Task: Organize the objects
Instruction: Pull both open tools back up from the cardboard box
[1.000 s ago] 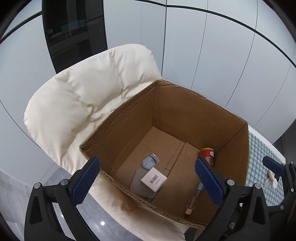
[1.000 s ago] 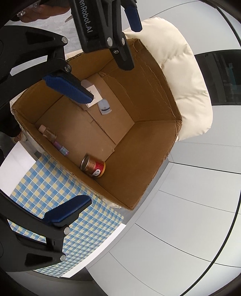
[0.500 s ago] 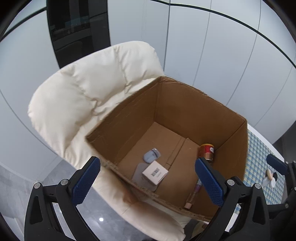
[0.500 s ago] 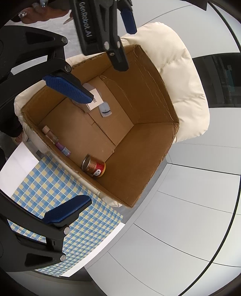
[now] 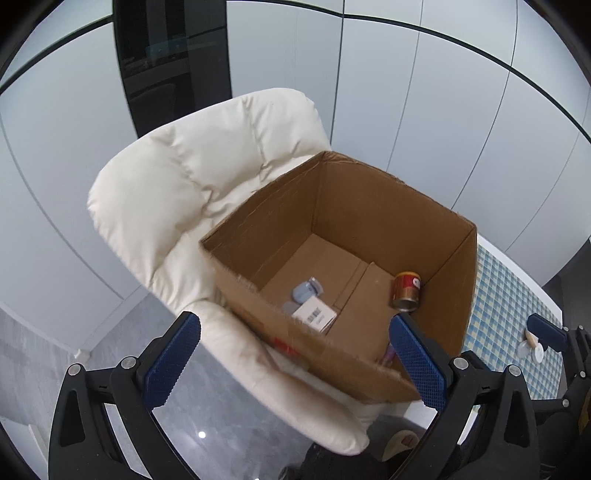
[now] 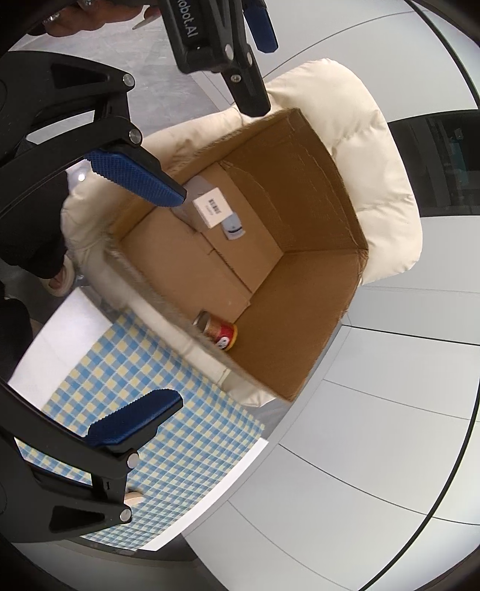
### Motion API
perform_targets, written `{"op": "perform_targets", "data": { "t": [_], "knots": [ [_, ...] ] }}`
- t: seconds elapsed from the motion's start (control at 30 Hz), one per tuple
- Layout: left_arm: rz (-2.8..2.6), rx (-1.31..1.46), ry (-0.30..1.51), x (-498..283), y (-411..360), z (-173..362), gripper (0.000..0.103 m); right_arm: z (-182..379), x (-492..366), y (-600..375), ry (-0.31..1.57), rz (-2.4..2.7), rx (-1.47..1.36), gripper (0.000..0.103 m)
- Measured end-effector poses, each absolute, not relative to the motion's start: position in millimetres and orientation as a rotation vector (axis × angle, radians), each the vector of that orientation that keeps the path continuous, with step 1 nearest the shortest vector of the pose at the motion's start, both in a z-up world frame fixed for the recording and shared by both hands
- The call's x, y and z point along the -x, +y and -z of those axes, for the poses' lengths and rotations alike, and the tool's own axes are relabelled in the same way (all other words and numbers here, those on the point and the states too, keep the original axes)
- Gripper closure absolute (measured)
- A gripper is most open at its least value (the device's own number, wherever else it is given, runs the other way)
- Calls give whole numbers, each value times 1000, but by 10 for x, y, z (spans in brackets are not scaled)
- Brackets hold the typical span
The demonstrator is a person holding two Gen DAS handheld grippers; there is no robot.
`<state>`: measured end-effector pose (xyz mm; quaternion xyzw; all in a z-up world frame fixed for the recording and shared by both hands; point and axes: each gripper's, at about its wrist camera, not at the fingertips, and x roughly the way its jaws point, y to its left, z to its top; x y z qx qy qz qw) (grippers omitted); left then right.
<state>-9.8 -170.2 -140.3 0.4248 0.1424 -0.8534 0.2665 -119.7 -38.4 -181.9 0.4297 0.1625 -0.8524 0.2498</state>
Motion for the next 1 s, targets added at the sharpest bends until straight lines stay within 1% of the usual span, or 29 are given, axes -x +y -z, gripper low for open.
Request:
{"op": "perform_targets", "data": {
  "t": [0.27,0.4,0.77,0.83,1.0],
  "knots": [
    [2316,-1179,479,-258,-1516,1388,1,1679,892,-102,413,2311,-1173,2],
    [2299,-1199,443,-381,-1401,1398,1,1568,759,13,414,2325,-1152,2],
    [2294,-1226,453,-790,-1199,1372,1,1396,314,308,384,2336,-1142,2],
    [2298,-1230,440,-870,-1142,1362,1,1399,247,347,379,2331,-1145,2],
    [2308,-1229,325,-1072,-933,1360,1,1445,80,474,352,2320,-1162,2]
  ]
}}
